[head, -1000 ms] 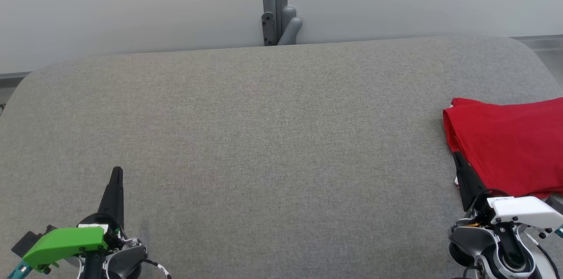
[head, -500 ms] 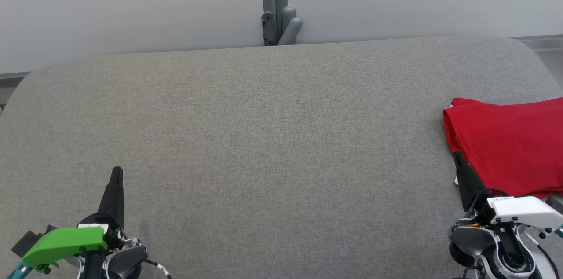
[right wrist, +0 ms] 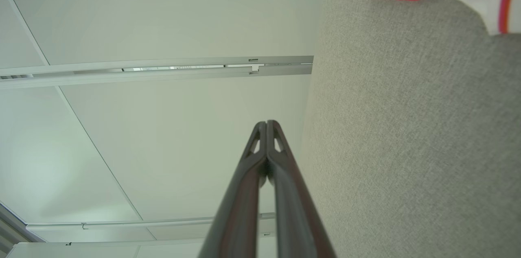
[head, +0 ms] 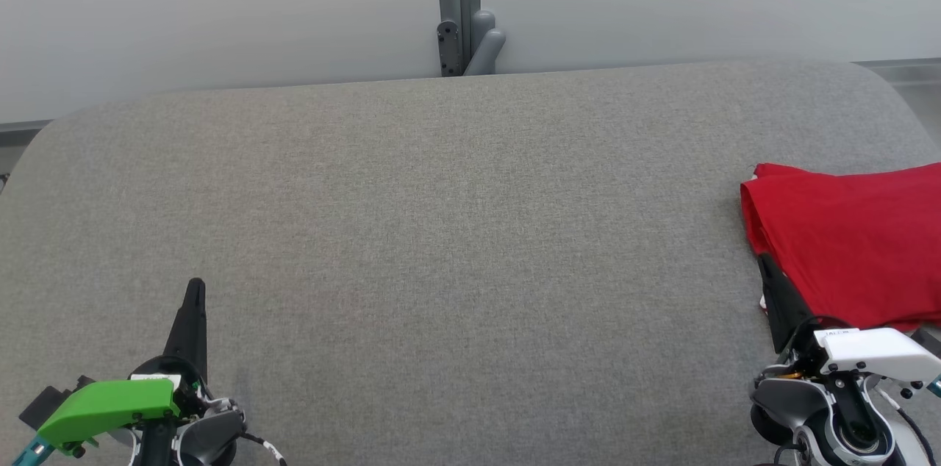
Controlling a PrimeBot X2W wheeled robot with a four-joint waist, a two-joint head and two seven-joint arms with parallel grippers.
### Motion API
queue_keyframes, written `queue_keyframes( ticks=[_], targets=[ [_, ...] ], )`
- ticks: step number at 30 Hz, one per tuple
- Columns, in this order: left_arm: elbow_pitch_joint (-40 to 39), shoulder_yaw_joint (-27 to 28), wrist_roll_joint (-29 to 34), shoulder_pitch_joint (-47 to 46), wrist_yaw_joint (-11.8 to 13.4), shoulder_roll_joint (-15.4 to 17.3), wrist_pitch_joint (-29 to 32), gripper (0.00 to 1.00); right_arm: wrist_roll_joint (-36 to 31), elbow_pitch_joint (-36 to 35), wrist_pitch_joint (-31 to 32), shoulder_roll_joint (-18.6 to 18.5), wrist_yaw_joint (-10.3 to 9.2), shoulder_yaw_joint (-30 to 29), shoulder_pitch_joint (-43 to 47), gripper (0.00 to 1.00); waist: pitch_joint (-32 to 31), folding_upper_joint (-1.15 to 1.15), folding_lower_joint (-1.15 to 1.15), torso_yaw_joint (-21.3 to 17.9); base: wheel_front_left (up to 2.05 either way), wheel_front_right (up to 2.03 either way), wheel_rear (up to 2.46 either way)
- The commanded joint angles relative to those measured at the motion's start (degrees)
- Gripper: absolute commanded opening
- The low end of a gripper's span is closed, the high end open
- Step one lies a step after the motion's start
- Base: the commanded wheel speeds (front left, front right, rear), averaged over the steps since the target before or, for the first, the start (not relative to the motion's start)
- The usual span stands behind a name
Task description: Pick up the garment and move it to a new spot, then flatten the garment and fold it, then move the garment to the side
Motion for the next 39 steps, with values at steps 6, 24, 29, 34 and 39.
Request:
queue_keyframes(
  ticks=[6, 24, 29, 34, 39],
  targets=[
    [-0.10, 0.11, -0.10, -0.72, -0.38, 0.38, 0.15, 0.00, 0.42, -0.28, 0.27, -0.28, 0.02, -0.08, 0.42, 0.00, 0.00, 0.00, 0.00, 0.00, 0.00, 0.00, 0.00],
    [-0.11, 0.11, -0.10, -0.72, -0.38, 0.38, 0.15, 0.00, 0.42, -0.28, 0.26, -0.28, 0.02, -0.08, 0.43, 0.00, 0.00, 0.00, 0.00, 0.00, 0.00, 0.00, 0.00],
    [-0.11, 0.11, -0.10, -0.72, -0.38, 0.39, 0.15, 0.00, 0.42, -0.28, 0.26, -0.28, 0.02, -0.08, 0.43, 0.00, 0.00, 0.00, 0.00, 0.00, 0.00, 0.00, 0.00],
    [-0.11, 0.11, -0.10, -0.72, -0.38, 0.39, 0.15, 0.00, 0.42, -0.28, 0.26, -0.28, 0.02, -0.08, 0.43, 0.00, 0.00, 0.00, 0.00, 0.00, 0.00, 0.00, 0.00],
    [-0.11, 0.11, -0.10, -0.72, -0.38, 0.39, 0.15, 0.00, 0.42, -0.28, 0.26, -0.28, 0.02, -0.08, 0.43, 0.00, 0.00, 0.00, 0.00, 0.00, 0.00, 0.00, 0.00]
  ],
)
